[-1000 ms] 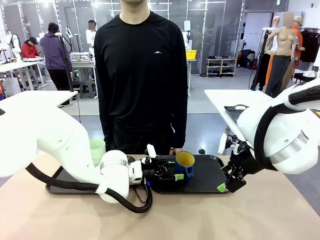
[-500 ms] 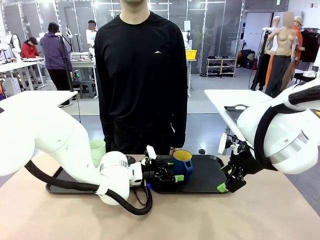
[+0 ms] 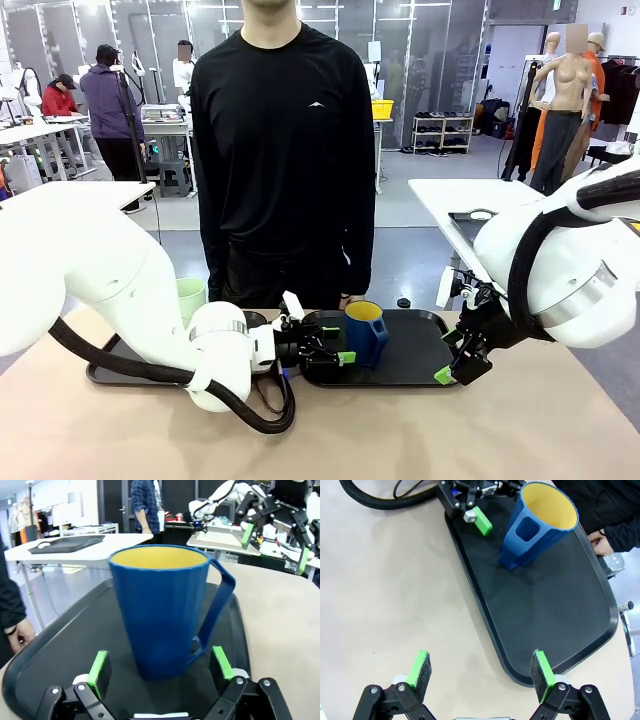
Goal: Sort and store the cups by type.
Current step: Pick up the Handle plastic cup and place it into the empty Flat Tray.
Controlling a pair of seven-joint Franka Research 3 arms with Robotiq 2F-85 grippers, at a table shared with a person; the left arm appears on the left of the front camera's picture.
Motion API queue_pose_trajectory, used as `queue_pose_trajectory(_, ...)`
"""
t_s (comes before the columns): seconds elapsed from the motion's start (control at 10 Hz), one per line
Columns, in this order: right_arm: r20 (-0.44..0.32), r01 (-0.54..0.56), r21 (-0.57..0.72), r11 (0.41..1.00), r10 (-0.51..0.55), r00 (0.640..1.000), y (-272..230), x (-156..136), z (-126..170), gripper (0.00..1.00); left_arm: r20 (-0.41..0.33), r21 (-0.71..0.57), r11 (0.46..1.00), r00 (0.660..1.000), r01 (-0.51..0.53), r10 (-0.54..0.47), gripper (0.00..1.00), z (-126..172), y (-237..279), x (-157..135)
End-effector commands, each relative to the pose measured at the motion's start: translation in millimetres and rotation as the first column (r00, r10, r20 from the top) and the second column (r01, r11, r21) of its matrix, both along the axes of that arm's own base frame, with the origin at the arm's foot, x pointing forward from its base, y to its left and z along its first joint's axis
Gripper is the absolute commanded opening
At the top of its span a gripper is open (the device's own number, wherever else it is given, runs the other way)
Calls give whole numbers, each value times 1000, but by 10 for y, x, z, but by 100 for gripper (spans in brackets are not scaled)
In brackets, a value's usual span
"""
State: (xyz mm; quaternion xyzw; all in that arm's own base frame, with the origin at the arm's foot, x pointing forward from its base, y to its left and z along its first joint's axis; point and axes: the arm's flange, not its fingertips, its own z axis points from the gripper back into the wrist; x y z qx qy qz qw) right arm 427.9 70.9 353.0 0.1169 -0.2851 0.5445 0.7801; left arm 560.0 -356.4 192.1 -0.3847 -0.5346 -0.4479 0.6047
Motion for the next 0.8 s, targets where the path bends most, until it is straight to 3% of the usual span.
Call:
queue_pose_trajectory(0.0,1,-5,-4,1000,5,1000,-8,5,-16,100,57,9,999,997,-42,41,100,-130,134,-453)
queue_pose_trajectory(0.3,1,-5,-4,1000,5,1000,-8,5,-16,100,9,-1,1000,1000,-9,9,100,-130,183,-649)
queue_pose_trajectory(0.7,1,-5,-4,1000,5,1000,-8,5,-16,100,39,-48,998,999,38,-36,100,124,305,-872)
